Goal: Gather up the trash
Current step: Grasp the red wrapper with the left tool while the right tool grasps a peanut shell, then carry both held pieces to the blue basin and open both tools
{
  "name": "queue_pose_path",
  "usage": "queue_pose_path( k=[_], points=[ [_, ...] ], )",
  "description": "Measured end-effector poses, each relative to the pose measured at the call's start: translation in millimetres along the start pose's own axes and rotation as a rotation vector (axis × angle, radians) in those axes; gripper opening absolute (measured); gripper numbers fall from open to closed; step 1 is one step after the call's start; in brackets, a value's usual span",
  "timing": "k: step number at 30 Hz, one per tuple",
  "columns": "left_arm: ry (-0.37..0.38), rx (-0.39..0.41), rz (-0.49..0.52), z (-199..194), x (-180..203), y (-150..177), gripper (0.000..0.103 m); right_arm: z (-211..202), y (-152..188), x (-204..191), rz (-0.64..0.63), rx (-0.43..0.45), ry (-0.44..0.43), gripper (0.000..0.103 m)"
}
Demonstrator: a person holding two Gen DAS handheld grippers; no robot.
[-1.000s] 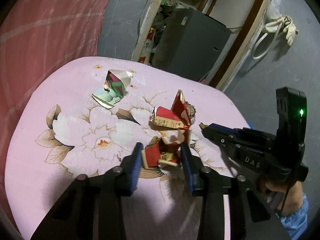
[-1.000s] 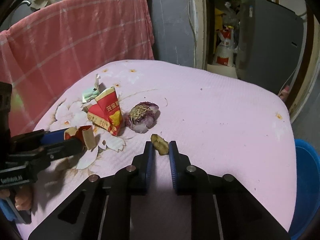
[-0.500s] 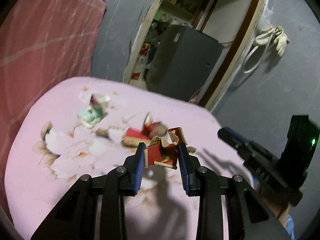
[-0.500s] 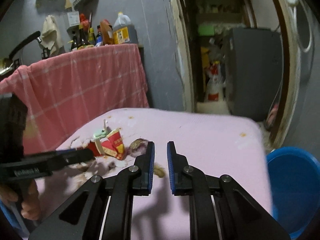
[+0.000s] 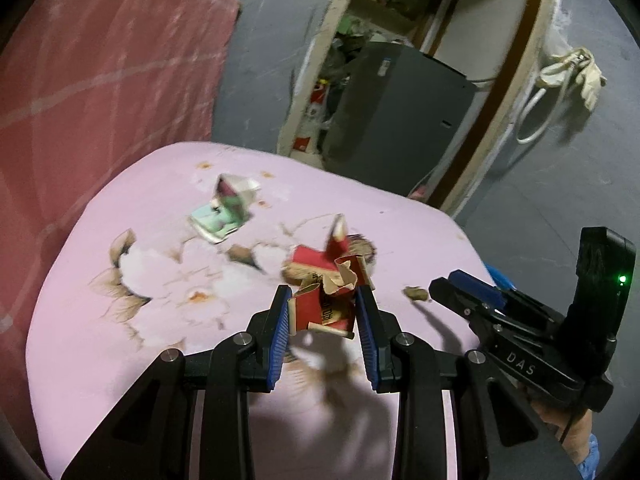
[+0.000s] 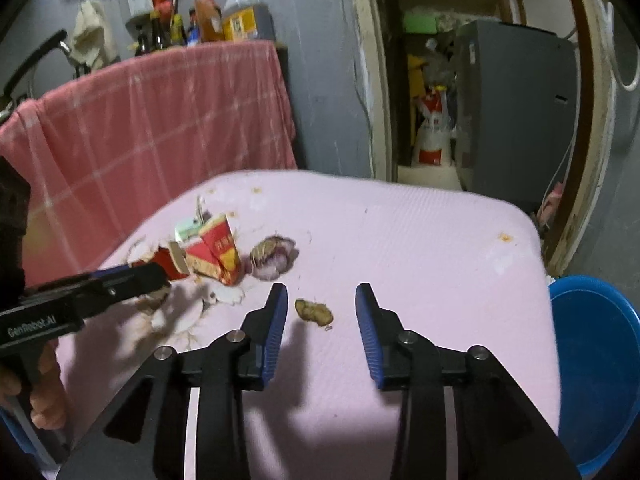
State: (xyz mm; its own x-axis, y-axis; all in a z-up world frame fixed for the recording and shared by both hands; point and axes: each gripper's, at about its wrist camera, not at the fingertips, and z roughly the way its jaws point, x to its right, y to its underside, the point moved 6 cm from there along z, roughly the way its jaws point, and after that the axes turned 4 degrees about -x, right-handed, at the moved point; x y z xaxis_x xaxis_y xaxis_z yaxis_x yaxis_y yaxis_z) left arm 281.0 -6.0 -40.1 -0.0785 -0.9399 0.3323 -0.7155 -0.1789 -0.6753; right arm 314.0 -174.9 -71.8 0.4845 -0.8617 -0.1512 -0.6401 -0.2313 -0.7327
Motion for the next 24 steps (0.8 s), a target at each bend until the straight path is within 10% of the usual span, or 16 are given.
queue_pose_path(
  k=[10,14,24],
  points=[
    [0.0,-0.026,-0.014,8,-10,5,0.028,29,7,-2,-0.037,-0.134,0.036,0.033],
    [0.011,-0.041,-0.029,11,-13,6,0.028,32,7,0,-0.023,-0.143,0.013,0.018],
    [0.053,0.082,0.016,-12,10,-5,0.028,-8,-1,4,0.012,0.053,0.006,0.013]
  ],
)
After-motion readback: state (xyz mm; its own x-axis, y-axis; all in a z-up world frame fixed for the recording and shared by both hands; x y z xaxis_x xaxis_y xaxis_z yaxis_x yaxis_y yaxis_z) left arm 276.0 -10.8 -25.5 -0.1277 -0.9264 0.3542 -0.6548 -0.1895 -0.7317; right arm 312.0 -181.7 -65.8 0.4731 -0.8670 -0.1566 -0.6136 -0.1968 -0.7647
